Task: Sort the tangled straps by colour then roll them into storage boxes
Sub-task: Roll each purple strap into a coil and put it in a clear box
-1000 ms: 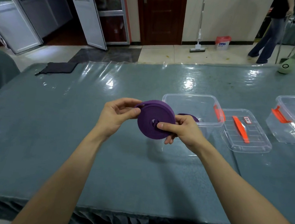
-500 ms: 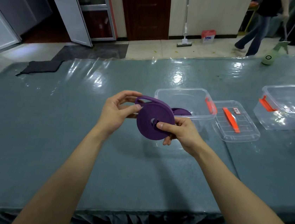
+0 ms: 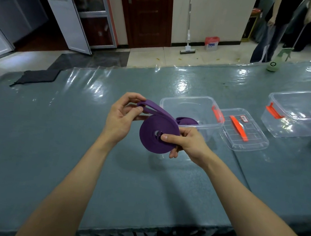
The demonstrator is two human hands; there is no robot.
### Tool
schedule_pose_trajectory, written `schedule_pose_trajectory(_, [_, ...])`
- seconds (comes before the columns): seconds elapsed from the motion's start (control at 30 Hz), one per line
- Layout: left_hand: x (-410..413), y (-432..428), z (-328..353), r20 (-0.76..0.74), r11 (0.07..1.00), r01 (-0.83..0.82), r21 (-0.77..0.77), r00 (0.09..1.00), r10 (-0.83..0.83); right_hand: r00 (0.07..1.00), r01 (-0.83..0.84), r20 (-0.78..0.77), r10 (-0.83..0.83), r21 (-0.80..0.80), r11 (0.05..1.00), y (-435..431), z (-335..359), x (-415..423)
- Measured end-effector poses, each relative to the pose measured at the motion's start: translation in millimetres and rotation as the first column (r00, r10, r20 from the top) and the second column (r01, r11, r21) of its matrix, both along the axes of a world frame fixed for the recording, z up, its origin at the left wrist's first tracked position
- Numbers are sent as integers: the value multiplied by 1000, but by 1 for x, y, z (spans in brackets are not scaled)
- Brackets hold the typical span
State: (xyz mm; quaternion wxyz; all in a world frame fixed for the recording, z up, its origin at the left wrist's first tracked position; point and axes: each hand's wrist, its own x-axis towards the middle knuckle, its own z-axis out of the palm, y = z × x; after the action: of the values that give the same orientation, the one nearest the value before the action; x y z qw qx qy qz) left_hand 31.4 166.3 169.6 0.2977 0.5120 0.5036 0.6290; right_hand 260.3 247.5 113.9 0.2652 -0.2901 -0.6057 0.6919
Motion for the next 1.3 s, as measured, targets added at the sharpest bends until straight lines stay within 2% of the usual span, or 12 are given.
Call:
schedule_pose_trajectory(0.3, [-10, 0, -16, -55, 995, 58, -79, 997, -62, 998, 59, 29, -59, -9, 998, 1, 2, 7])
schedule_pose_trajectory(0.43, [-3, 6, -35, 15, 986, 96, -136, 995, -95, 995, 81, 52, -80, -18, 997, 3, -4, 15])
schedule_pose_trajectory(0.7, [28, 41, -61, 45, 950, 168, -264, 986, -162, 990, 135, 60, -130, -95, 986, 47, -19, 33])
schedule_pose_trajectory(0.87, [45, 94, -60, 78, 951, 94, -295, 994, -74, 983, 182, 53, -176, -136, 974, 99, -21, 38])
schedule_pose_trajectory(0.97, [52, 132, -59, 91, 941, 24, -336, 996, 7, 961, 259, 114, -251, -61, 964, 138, -21, 41])
schedule_pose_trajectory(1.03, [57, 156, -62, 92, 933, -18, -359, 994, 55, 930, 267, 226, -291, 132, 955, 162, -21, 46])
schedule_pose_trajectory(1.1, [61, 180, -69, 92, 914, -45, -403, 992, 90, 880, 154, 354, -316, 417, 896, 182, -25, 48])
schedule_pose_trajectory(1.17, [67, 201, -80, 100, 882, -40, -470, 990, 97, 803, -3, 483, -349, 589, 808, 199, -34, 44])
schedule_pose_trajectory(1.23, [74, 221, -95, 104, 841, -19, -541, 991, 89, 691, -132, 607, -393, 641, 756, 213, -43, 37])
schedule_pose_trajectory(1.3, [76, 235, -110, 105, 793, -7, -609, 990, 90, 600, -212, 690, -405, 625, 751, 224, -56, 29])
